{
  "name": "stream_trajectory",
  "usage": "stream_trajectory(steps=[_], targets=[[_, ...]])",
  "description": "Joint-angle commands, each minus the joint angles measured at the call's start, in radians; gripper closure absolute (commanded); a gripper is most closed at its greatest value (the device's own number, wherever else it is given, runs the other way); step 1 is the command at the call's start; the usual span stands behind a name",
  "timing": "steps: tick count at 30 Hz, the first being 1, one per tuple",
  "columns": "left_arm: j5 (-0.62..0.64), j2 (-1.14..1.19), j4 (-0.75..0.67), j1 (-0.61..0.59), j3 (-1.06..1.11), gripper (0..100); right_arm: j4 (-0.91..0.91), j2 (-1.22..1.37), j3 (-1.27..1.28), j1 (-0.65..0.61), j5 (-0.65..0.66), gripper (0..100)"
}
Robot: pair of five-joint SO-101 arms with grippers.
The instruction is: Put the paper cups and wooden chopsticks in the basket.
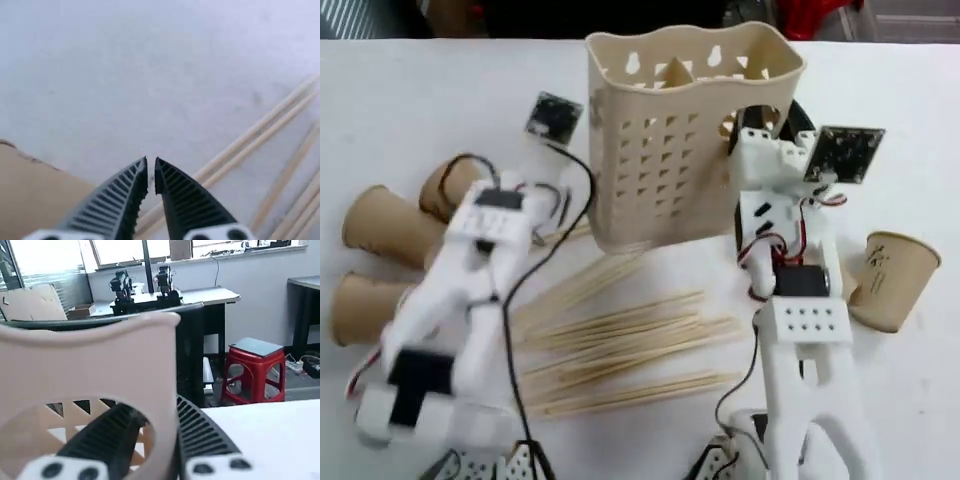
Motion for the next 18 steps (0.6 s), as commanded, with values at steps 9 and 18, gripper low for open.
stream_trajectory(steps=[9,18], targets=[[0.035,0.262,0.031,0.015,-0.195,95,-0.162,0.263,-0.176,0.073,0.002,98.2],[0.04,0.311,0.281,0.093,-0.29,95,-0.166,0.243,-0.17,0.13,0.005,98.2]])
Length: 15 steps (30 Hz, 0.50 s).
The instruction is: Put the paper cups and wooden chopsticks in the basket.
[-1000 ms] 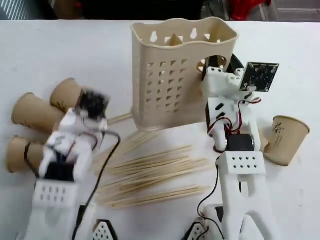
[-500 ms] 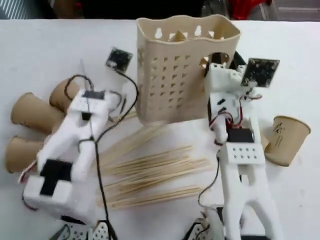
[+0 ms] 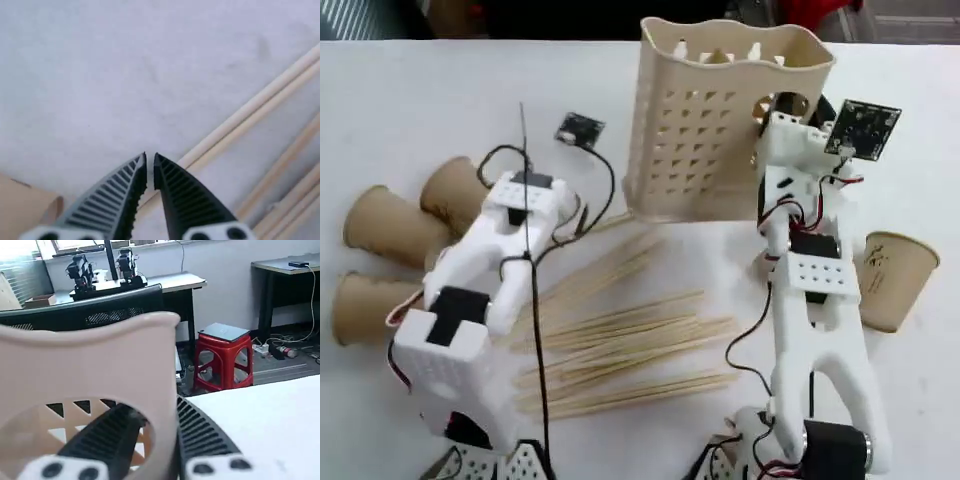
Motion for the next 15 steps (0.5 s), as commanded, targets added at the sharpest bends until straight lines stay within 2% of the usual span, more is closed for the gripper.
stream_trajectory(steps=[1,6,15], targets=[[0.006,-0.004,0.112,0.051,-0.063,95,-0.024,-0.048,-0.064,0.008,0.005,98.2],[0.003,-0.005,0.253,0.114,-0.063,95,0.056,-0.101,-0.064,0.008,0.002,98.2],[-0.029,-0.005,0.358,0.2,-0.003,95,0.128,-0.191,-0.066,0.07,0.002,98.2]])
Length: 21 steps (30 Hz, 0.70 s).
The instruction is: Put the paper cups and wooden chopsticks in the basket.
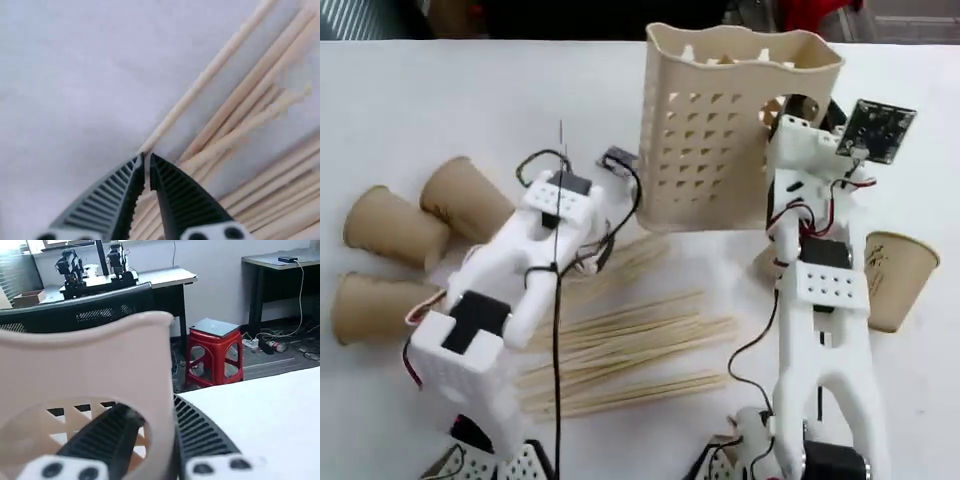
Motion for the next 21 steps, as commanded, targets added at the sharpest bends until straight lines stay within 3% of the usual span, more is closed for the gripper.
stream_trajectory(steps=[1,14,21], targets=[[-0.032,-0.005,0.02,0.054,0.057,95,0.016,-0.091,-0.069,0.044,0.0,98.2],[-0.106,-0.024,0.069,0.147,0.183,97,0.067,-0.18,-0.068,0.113,0.0,98.2],[-0.114,-0.317,0.071,0.079,0.187,97,0.067,-0.179,-0.064,0.134,0.0,98.2]])
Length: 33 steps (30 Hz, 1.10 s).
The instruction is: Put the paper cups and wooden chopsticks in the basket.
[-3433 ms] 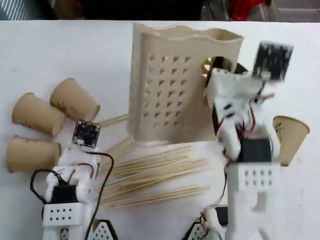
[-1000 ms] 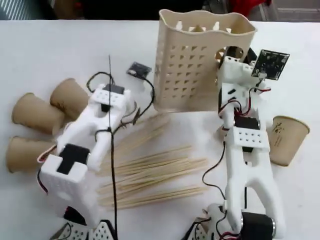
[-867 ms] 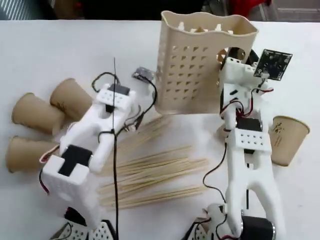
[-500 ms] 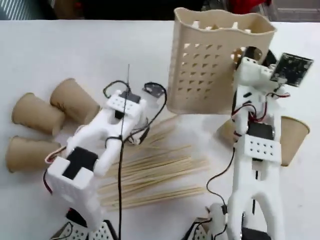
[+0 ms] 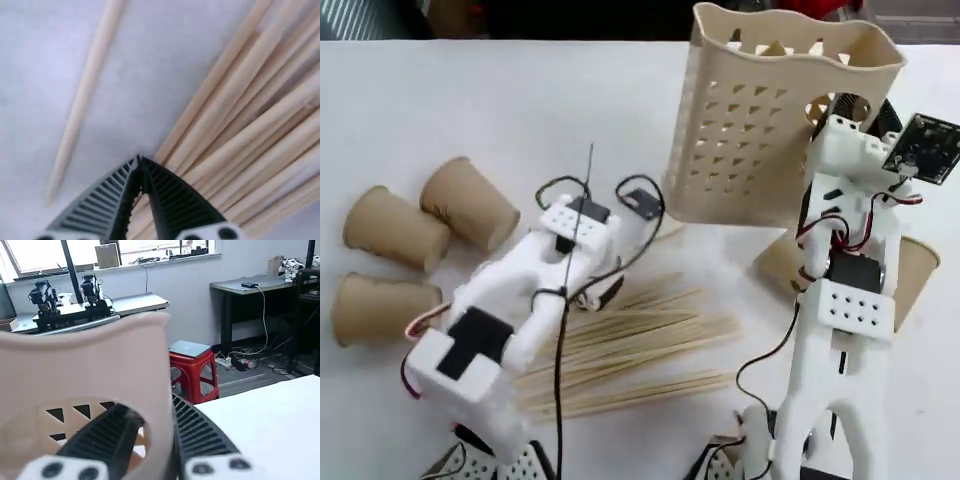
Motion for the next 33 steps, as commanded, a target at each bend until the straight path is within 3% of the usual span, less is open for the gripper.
stream_trajectory(steps=[1,6,12,16,24,33], targets=[[-0.014,-0.22,0.011,-0.024,0.003,97,-0.002,-0.053,-0.063,0.022,0.0,98.2],[-0.005,-0.311,-0.152,-0.097,0.0,97,-0.002,-0.047,-0.06,0.021,0.0,98.2],[-0.003,-0.059,-0.282,-0.157,-0.031,97,-0.002,-0.047,-0.061,0.016,-0.002,98.2],[-0.003,0.099,-0.253,-0.156,-0.087,97,-0.005,-0.047,-0.063,0.019,-0.002,98.2],[-0.071,0.111,-0.04,-0.074,-0.072,98,-0.004,-0.047,-0.066,0.021,-0.002,98.2],[-0.078,-0.015,-0.035,-0.019,0.063,98,-0.002,-0.047,-0.063,0.027,0.006,98.2]])
